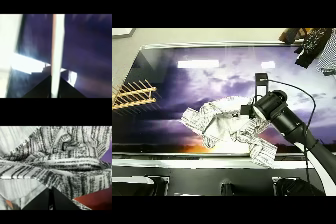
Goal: Fold the clothes and pants, and hang the long-sleeved shirts on hangers.
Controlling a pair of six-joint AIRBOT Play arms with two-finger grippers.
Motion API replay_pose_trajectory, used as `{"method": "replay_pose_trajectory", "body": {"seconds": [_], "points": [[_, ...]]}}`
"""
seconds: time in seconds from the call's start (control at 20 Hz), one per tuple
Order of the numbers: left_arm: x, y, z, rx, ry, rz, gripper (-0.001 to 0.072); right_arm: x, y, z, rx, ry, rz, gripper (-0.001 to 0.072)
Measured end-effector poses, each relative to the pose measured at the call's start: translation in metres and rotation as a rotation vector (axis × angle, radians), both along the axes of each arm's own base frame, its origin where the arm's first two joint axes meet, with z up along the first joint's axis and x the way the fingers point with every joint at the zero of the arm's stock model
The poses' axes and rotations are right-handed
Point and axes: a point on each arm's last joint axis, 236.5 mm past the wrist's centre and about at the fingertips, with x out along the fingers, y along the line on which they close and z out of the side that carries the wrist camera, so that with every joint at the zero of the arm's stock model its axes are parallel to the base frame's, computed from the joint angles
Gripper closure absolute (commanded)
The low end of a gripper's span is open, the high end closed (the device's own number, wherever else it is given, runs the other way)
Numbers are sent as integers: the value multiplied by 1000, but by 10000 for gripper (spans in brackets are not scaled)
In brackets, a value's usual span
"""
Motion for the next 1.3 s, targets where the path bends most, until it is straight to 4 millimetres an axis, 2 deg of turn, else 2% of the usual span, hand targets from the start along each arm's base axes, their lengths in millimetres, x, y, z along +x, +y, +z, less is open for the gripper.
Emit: {"method": "replay_pose_trajectory", "body": {"seconds": [0.2,0.35,0.45,0.55,0.6,0.7,0.85,1.0,1.1,1.2,1.3], "points": [[37,-1,79,100,-185,9,677,-1,-1,0,-2,3,-1,671],[65,-12,146,202,-337,12,677,-1,-1,-1,-5,6,-2,671],[82,-36,185,250,-413,-24,677,-2,-2,-1,-7,9,-4,671],[97,-78,215,267,-461,-109,678,-3,-3,-1,-11,15,-6,671],[102,-105,224,265,-464,-178,678,-4,-4,-2,-13,18,-8,671],[104,-166,226,235,-448,-330,678,-6,-6,-2,-20,28,-15,671],[84,-251,218,157,-425,-512,678,-9,-9,-3,-26,40,-31,671],[42,-326,201,66,-393,-661,677,-11,-11,-4,-30,45,-50,671],[7,-372,187,17,-371,-753,677,-10,-12,-4,-31,43,-60,671],[-28,-412,177,-26,-370,-832,677,-10,-14,-3,-32,39,-70,671],[-61,-443,170,-63,-377,-886,677,-9,-14,-3,-32,35,-78,671]]}}
